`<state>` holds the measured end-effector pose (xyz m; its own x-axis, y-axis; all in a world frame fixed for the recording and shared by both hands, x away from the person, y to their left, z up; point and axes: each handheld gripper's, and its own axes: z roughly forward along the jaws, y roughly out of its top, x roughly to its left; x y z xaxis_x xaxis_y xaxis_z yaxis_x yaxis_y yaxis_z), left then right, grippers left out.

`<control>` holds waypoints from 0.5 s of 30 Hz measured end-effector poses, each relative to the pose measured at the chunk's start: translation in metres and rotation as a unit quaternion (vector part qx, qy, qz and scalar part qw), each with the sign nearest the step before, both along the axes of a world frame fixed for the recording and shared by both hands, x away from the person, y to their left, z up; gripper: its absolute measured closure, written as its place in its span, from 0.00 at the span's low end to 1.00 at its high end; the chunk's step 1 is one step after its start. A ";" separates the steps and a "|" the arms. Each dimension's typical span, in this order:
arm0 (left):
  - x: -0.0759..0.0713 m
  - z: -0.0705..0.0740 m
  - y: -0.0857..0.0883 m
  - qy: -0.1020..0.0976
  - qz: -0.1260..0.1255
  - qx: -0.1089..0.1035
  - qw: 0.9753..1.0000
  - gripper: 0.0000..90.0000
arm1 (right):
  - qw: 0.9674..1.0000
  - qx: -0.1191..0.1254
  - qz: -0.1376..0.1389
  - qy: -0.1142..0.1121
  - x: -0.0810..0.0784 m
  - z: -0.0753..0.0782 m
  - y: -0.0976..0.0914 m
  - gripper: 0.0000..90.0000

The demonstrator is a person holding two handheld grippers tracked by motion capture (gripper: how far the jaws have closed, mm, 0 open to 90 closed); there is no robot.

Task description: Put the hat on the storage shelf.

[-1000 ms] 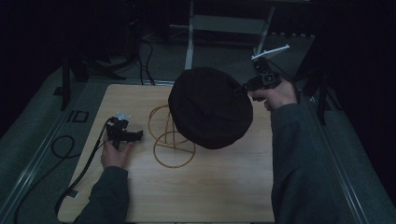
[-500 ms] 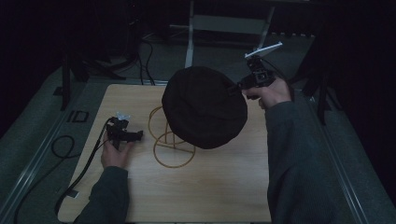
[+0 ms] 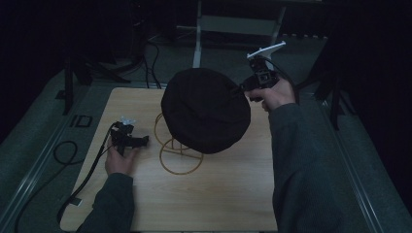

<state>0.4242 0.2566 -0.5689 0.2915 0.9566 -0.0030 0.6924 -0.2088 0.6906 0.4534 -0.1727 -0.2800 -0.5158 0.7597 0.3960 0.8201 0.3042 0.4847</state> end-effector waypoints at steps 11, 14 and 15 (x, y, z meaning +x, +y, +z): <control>0.000 0.000 0.000 0.000 0.000 -0.001 1.000 0.03 | 1.000 -0.007 0.010 -0.002 -0.001 0.001 0.012 0.88; 0.000 0.000 0.000 0.000 0.000 -0.001 1.000 0.03 | 1.000 -0.009 0.010 -0.003 0.000 0.001 0.015 0.88; 0.000 0.000 0.000 0.000 0.000 -0.001 1.000 0.03 | 1.000 -0.009 0.009 -0.002 0.000 0.001 0.016 0.88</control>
<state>0.4242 0.2565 -0.5690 0.2918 0.9565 -0.0043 0.6925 -0.2082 0.6907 0.4533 -0.1569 -0.2788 -0.5319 0.7565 0.3805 0.8120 0.3281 0.4828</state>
